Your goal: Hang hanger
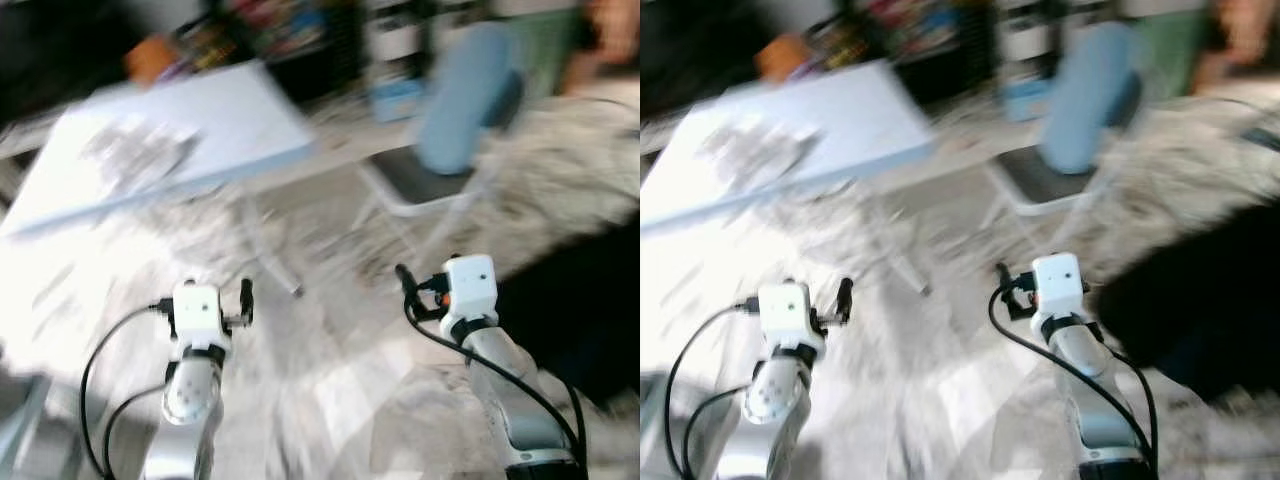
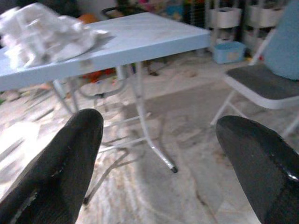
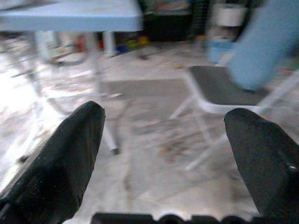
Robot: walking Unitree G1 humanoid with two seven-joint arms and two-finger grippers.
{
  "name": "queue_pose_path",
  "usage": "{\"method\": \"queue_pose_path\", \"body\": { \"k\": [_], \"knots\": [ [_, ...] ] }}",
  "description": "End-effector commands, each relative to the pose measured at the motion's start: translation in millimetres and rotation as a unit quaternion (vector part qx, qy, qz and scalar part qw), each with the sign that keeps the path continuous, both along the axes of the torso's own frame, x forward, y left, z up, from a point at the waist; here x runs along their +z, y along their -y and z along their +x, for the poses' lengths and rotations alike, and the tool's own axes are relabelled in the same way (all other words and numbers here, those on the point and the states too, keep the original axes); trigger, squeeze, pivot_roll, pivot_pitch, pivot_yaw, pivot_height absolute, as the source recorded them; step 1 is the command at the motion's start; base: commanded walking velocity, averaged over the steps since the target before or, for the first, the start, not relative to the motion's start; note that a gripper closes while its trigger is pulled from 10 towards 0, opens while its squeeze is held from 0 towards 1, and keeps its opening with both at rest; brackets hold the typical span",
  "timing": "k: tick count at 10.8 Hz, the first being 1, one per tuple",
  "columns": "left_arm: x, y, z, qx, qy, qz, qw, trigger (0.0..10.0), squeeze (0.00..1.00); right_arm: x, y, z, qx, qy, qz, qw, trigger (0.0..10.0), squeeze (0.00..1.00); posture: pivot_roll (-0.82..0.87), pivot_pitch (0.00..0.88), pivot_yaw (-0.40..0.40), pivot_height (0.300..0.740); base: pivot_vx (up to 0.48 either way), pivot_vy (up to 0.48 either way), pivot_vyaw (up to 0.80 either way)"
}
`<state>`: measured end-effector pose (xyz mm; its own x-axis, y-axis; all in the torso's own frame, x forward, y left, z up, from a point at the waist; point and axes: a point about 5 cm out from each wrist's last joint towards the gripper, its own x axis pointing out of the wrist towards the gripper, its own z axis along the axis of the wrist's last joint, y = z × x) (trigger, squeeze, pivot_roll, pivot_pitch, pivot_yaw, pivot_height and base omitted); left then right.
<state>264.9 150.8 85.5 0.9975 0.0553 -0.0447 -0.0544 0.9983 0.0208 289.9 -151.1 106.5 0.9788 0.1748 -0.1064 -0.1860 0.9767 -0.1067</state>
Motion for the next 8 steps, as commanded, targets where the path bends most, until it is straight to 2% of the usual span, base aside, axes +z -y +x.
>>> {"method": "queue_pose_path", "body": {
  "k": [1,3,5,8],
  "knots": [
    [-2.3,-12.1,0.0,0.013,-0.005,0.016,1.0,10.0,0.0,4.0,-12.4,3.8,0.013,0.009,0.012,1.0,10.0,0.0,-0.12,0.0,0.124,0.74,0.0,0.0,0.49],
    [4.0,-20.3,2.8,0.02,0.006,0.028,0.999,10.0,0.0,3.8,-16.1,5.7,0.014,0.011,0.016,1.0,10.0,0.0,-0.09,0.0,0.126,0.74,0.0,0.0,0.41],
    [5.7,-32.5,-2.0,0.032,0.009,0.041,0.999,10.0,0.0,2.3,-25.3,11.4,0.026,0.009,0.027,0.999,10.0,0.0,-0.05,0.0,0.118,0.74,0.0,0.0,0.0],
    [9.9,-36.3,-0.8,0.025,0.02,0.056,0.998,10.0,0.0,1.1,-32.2,15.9,0.024,0.01,0.034,0.999,10.0,0.0,-0.03,0.0,0.134,0.74,0.0,0.0,0.0]
  ]
}}
